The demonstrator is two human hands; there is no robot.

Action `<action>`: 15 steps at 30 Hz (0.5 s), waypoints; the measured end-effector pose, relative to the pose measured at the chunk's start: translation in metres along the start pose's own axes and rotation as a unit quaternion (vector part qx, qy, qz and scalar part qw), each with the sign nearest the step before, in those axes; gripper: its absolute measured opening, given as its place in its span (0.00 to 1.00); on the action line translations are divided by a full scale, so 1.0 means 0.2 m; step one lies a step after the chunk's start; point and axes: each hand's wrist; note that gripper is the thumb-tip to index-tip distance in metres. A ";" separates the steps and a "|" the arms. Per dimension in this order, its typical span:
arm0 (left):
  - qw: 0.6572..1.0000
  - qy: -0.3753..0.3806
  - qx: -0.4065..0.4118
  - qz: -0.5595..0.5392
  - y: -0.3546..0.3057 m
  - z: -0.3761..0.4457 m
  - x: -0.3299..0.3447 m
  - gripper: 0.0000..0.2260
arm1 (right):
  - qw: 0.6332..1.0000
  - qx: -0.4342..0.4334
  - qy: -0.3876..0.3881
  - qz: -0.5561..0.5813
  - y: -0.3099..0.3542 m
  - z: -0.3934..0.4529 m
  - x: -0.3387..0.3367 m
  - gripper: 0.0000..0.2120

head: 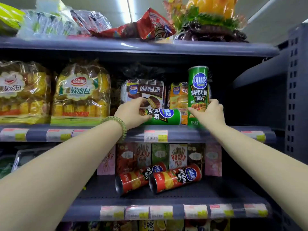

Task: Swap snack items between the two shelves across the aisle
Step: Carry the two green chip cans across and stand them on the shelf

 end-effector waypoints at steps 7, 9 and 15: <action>0.987 0.041 -0.018 0.157 -0.04 0.06 0.01 0.34 | 0.998 0.045 0.043 0.016 -0.05 0.03 0.05 0.37; 0.981 0.014 0.010 0.195 -0.03 0.04 0.01 0.31 | 0.999 0.023 0.028 0.024 -0.06 0.02 0.06 0.35; 0.984 -0.155 0.021 0.086 0.02 -0.06 -0.02 0.30 | 0.990 -0.083 -0.038 0.109 -0.02 -0.06 0.00 0.29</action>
Point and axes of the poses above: each hand's wrist, its own z-axis towards the middle knuckle, its own x-axis out of the palm, y = z × x, and after that the axes turned 15 degrees about -x, right-handed
